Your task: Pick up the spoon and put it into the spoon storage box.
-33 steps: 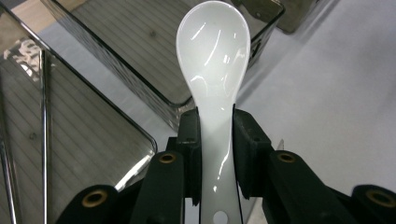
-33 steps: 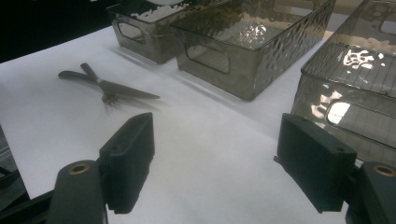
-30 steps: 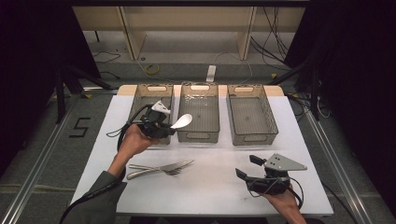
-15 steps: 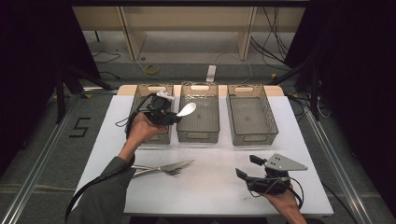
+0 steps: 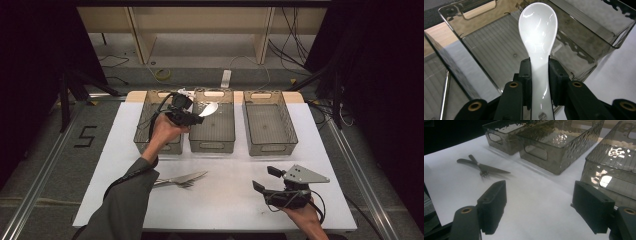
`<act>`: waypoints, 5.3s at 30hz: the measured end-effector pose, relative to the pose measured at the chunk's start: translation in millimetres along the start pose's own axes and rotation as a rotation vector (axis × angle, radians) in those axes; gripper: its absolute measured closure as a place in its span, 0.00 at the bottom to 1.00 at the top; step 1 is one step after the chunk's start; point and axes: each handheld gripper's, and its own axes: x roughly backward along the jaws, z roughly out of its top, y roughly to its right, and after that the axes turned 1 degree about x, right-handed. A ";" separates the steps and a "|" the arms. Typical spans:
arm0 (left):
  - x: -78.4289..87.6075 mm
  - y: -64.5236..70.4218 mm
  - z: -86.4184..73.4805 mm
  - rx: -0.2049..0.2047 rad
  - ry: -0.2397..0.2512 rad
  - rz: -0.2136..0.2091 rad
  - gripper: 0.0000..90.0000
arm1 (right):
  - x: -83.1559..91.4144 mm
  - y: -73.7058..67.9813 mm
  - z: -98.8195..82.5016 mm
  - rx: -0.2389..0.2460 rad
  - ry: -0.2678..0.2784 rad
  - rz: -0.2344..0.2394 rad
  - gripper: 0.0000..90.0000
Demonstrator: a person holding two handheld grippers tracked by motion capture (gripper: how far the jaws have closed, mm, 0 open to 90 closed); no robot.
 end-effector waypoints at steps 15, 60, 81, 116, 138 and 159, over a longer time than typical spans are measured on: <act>-26.0 3.2 7.1 0.016 -0.028 0.022 0.82 | 1.0 0.5 0.2 -0.005 0.004 0.000 0.32; 4.6 8.8 -6.7 0.098 0.006 -0.005 0.30 | 0.5 -0.8 -0.5 -0.002 -0.004 -0.001 0.32; 39.6 18.9 -57.5 0.006 -0.039 0.025 0.25 | 1.5 -0.8 -0.3 -0.004 0.002 0.003 0.32; 76.2 1.4 -124.6 0.073 -0.019 0.035 0.18 | 1.8 -1.0 0.0 -0.002 0.004 0.009 0.32; 90.3 -1.8 -153.7 0.105 -0.036 0.052 0.18 | 1.5 -1.6 -0.1 -0.002 0.002 0.015 0.32; 86.9 7.0 -168.3 0.079 -0.141 0.054 0.18 | 1.3 -0.7 -0.4 -0.003 0.001 0.011 0.32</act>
